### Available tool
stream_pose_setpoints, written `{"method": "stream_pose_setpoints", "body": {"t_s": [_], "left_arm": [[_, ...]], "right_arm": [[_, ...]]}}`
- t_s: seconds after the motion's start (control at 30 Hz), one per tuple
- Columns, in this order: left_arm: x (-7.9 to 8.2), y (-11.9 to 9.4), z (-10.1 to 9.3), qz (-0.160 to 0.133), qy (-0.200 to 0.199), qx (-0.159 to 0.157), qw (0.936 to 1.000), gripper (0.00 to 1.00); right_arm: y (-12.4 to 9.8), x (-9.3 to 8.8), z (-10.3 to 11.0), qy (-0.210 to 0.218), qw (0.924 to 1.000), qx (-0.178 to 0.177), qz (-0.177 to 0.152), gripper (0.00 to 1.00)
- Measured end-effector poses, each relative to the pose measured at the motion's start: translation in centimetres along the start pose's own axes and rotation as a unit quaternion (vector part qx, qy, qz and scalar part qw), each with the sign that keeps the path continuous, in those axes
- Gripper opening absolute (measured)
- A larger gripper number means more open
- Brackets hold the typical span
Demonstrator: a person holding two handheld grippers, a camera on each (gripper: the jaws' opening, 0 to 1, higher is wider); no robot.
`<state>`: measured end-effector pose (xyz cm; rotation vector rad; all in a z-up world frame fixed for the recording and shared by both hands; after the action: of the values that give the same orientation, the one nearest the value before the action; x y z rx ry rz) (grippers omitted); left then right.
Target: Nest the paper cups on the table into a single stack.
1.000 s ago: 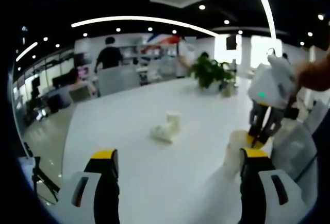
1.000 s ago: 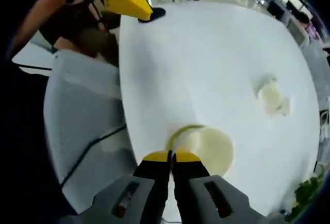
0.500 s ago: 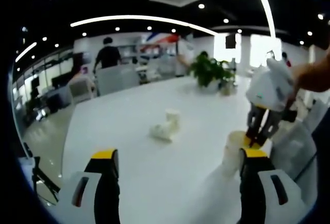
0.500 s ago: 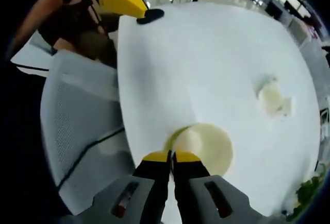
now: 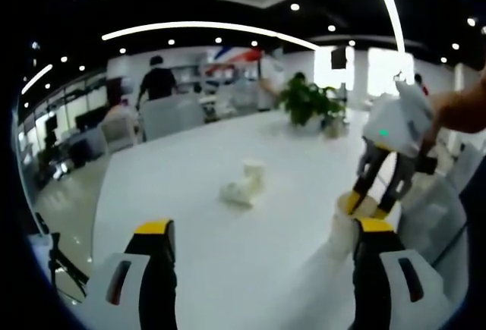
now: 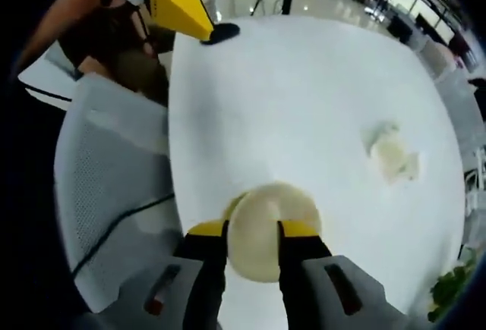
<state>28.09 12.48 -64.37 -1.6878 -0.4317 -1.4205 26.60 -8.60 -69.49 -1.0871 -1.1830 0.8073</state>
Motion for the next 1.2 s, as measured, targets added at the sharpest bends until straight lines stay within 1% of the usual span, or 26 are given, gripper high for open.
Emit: {"method": "stream_pose_setpoints", "body": {"t_s": [0.07,0.23,0.4,0.5,0.67,0.8,0.83,0.87,0.93,0.97,1.0,1.07,1.13,1.2], "left_arm": [[0.0,0.0,0.0,0.0,-0.001,0.0,1.0,0.95],[0.0,-0.1,0.1,0.0,-0.001,0.002,1.0,0.95],[-0.1,-0.2,0.3,0.0,-0.002,0.003,1.0,0.94],[-0.1,-0.1,0.3,0.0,-0.003,0.004,1.0,0.94],[-0.2,0.1,0.3,-0.001,-0.004,0.002,1.0,0.94],[-0.2,0.2,0.2,0.0,-0.004,0.001,1.0,0.94],[-0.2,0.2,0.3,0.0,-0.005,0.001,1.0,0.94],[-0.1,0.2,0.3,-0.003,-0.006,0.001,1.0,0.95],[0.0,0.2,0.2,-0.008,-0.009,-0.001,0.9999,0.95],[0.0,0.2,0.2,-0.01,-0.009,-0.001,0.9999,0.96],[0.0,0.2,0.1,-0.01,-0.007,-0.001,0.9999,0.96],[-0.1,0.3,0.1,-0.009,-0.005,-0.002,0.9999,0.97],[-0.1,0.4,0.0,-0.01,-0.008,-0.004,0.9999,0.98],[0.0,0.4,-0.1,-0.014,-0.013,-0.004,0.9998,0.98]], "right_arm": [[-0.1,0.0,-0.4,0.001,1.0,-0.005,-0.008,0.34],[-0.4,0.1,-0.9,0.01,0.9997,-0.011,-0.021,0.36],[-0.7,0.2,-0.9,0.005,0.9995,-0.016,-0.026,0.37],[-0.9,0.5,-0.6,0.008,0.9993,-0.011,-0.035,0.5],[-1.1,0.7,-0.7,-0.003,0.9992,-0.016,-0.037,0.5],[-2.1,1.0,-0.9,-0.009,0.9984,-0.021,-0.051,0.48],[-2.6,1.1,-1.1,-0.01,0.9975,-0.026,-0.064,0.47],[-3.1,1.2,-1.3,-0.001,0.9964,-0.03,-0.08,0.47],[-4.6,1.2,-1.9,0.018,0.9914,-0.036,-0.125,0.47],[-5.6,1.0,-2.3,0.034,0.9873,-0.041,-0.15,0.47],[-6.3,0.9,-2.6,0.043,0.9841,-0.048,-0.165,0.48],[-7.9,0.1,-3.4,0.055,0.9763,-0.073,-0.196,0.5],[-8.9,-0.8,-4.0,0.057,0.9724,-0.094,-0.206,0.52],[-10.2,-2.1,-4.8,0.069,0.9631,-0.119,-0.231,0.52]]}}
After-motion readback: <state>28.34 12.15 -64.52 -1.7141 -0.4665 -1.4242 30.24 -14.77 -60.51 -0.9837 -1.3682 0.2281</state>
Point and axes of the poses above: the point that each gripper's makers call its tool centre point, and the gripper's own axes: y roughly forward along the fingers, z roughly to its left, x roughly out of its top, the point moved 8 cm from there along -y, roughly backward along the fingers, and after that the axes turned 3 degrees about x, right-handed, at the moved point
